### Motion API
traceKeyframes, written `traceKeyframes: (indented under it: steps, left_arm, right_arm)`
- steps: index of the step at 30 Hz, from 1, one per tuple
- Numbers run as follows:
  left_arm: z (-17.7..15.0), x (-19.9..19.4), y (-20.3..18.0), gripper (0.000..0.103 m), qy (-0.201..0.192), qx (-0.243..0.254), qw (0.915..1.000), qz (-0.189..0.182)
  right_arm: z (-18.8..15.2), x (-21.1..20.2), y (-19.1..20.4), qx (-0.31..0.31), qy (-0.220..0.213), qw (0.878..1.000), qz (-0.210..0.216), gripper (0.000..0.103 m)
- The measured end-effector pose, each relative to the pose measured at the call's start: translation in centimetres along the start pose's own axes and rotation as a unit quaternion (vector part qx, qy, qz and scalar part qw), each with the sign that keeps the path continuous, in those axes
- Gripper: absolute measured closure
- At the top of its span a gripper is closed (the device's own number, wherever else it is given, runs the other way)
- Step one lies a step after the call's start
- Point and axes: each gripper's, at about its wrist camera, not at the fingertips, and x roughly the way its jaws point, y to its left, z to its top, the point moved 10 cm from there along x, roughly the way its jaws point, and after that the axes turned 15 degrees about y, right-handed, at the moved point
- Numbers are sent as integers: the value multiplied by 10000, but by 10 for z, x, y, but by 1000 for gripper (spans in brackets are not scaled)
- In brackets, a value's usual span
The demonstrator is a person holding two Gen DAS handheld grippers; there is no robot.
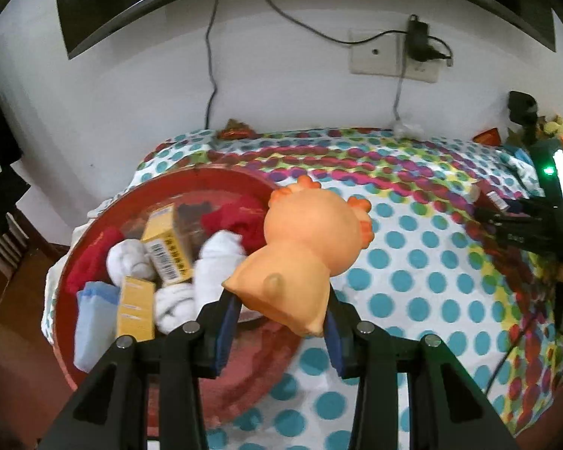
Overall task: Organize objects
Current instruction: 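Carry the orange toy with the left gripper into the tray and release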
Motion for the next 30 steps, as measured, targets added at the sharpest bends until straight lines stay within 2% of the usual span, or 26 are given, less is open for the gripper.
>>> traceKeyframes:
  steps: [9, 16, 27, 30]
  left_arm:
    - [-4, 19, 52, 61, 208, -275, 9992, 181]
    - [-7, 37, 84, 61, 396, -522, 9978, 117]
    - [-6, 43, 96, 59, 345, -634, 9974, -61]
    - [-7, 42, 99, 55, 352, -703, 9967, -185]
  right_arm:
    - [-1, 0, 2, -19, -12, 10000, -51, 56]
    - [-1, 1, 1, -72, -31, 9998, -170, 56]
    - [-1, -1, -5, -118, -54, 9995, -304, 56]
    - [-1, -1, -4, -130, -60, 9993, -342, 56]
